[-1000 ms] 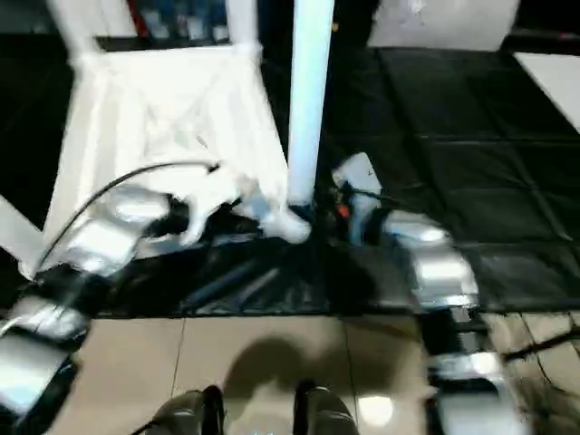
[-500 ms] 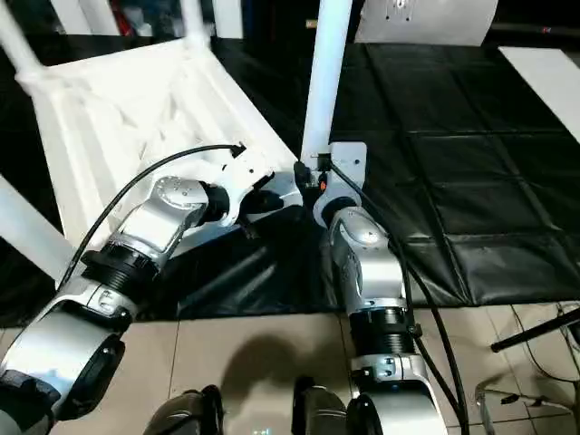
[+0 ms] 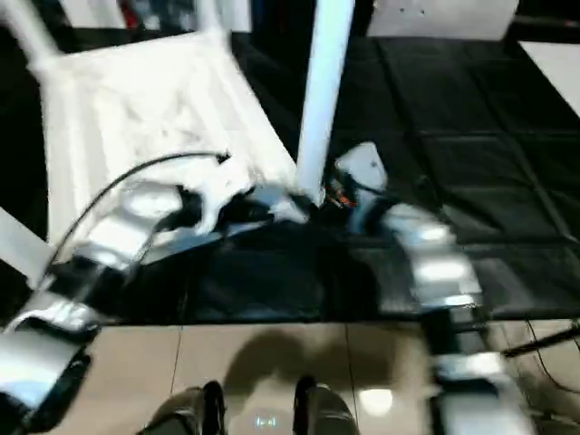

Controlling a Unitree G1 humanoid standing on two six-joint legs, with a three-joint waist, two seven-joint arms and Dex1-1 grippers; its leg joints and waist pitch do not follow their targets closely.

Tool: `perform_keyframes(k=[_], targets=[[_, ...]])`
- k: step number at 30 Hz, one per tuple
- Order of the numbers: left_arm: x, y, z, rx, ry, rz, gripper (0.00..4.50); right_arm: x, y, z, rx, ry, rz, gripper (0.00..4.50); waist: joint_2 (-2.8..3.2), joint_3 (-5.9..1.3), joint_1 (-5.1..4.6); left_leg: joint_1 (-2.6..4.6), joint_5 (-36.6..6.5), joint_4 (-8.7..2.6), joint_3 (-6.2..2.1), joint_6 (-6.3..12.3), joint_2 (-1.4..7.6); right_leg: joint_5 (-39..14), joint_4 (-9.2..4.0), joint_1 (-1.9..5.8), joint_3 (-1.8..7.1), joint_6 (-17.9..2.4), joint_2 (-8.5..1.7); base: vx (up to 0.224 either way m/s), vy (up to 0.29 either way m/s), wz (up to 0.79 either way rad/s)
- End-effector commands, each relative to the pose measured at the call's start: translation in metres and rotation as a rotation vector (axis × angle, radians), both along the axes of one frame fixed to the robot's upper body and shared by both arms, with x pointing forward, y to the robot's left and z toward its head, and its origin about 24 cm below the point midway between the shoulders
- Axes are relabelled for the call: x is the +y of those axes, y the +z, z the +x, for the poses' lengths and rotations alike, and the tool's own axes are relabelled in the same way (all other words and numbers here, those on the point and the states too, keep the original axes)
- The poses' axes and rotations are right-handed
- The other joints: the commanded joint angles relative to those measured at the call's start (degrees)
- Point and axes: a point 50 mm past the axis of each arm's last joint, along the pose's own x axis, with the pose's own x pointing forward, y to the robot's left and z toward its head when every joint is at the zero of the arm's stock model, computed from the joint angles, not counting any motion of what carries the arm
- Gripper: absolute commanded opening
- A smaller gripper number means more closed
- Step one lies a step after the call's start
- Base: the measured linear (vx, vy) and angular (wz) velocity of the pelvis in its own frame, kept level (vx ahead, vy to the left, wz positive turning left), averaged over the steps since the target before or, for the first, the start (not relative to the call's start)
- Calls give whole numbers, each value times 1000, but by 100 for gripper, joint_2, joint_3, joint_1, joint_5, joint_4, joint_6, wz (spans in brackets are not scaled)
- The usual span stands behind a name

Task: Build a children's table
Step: Rotate leg to tighten

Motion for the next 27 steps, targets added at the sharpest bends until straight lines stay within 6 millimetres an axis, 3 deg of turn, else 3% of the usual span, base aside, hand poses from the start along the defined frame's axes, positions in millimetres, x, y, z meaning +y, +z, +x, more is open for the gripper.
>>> perform_keyframes(k=[1, 4, 7, 10, 17, 27], targets=[[-5, -5, -8, 15, -103, 23, 0, 3, -1, -4, 9, 106, -13, 396, -67, -520, 3, 134, -974, -330, -185, 744, 395, -2170, -421, 386, 325, -1167, -558, 0, 0, 0], [-1, -2, -14, 4, -187, 13, 0, -1, 2, -5, 7, 202, -30, 396, -72, -533, 1, 151, -1031, -334, -196, 623, 409, -2357, -431, 370, 335, -1129, -572, 0, 0, 0], [6, -5, -20, 32, -263, 60, 0, -3, 0, -11, 74, 336, -53, 396, -55, -556, 35, 154, -933, -329, -190, 659, 436, -2082, -372, 369, 333, -1238, -561, 0, 0, 0], [9, -6, -25, 54, -332, 87, 0, -5, -4, -11, 125, 398, -82, 368, -65, -572, 76, 143, -797, -316, -177, 724, 436, -1828, -330, 369, 340, -1334, -569, 0, 0, 0], [7, -7, -33, 77, -424, 101, 0, -6, -7, -8, 155, 439, -90, 305, -56, -602, 154, 131, -596, -296, -170, 769, 448, -1515, -276, 375, 339, -1451, -572, 0, 0, 0], [3, -7, -36, 80, -454, 103, 0, -2, -5, -8, 170, 502, -78, 231, -69, -599, 157, 132, -666, -296, -169, 729, 440, -1699, -300, 376, 335, -1386, -567, 0, 0, 0]])
